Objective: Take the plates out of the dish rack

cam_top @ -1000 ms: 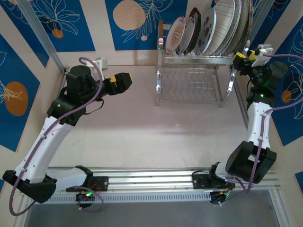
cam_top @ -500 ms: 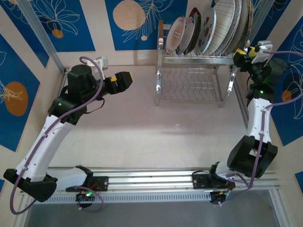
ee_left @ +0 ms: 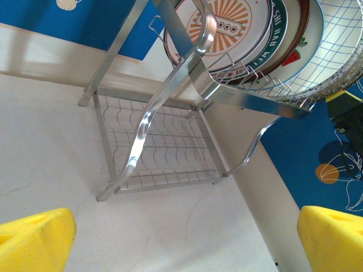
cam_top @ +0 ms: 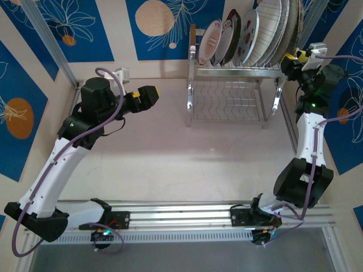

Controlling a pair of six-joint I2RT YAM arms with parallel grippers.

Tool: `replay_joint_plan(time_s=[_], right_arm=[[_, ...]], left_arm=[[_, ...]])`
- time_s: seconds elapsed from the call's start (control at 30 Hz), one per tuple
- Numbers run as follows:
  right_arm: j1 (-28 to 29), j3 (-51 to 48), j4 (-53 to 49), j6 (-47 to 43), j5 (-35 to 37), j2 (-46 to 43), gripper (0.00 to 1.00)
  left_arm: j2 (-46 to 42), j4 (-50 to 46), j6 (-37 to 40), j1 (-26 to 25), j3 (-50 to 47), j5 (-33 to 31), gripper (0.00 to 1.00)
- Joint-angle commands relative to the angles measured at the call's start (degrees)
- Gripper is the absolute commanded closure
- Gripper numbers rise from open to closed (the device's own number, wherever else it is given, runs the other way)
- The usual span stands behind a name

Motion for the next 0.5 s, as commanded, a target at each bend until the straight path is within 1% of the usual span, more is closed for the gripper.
replay_joint_plan(time_s=[0.0,0.13,0.2,0.33,0.47], right_arm=[[0.8,2.4,0.7,-1.2,2.5,0.1,0.52],[1.0,3.1,0.7,-1.2,2.7,0.4,0.53],[1.4,3.6,0.4,-1.6,2.9,0.6,0.54],[1.8,4.2,0.2,-1.7,3.6,0.8,0.55],[2.0,4.7,0.1,-1.5,4.1,1.2,0.57]], left_arm=[[0.1,1.7,-0.8,-0.6,1.8,0.7,0.00],[-0.1,2.0,-0.7,-0.6,2.0,0.8,0.00],[-0.1,3.5,-0.6,-0.6,2.1,1.9,0.00],[-0.4,12.5,-0.8,-0.6,2.0,7.1,0.00],[0.5,17.7,-0.9,-0.6,4.3,9.0,0.00]])
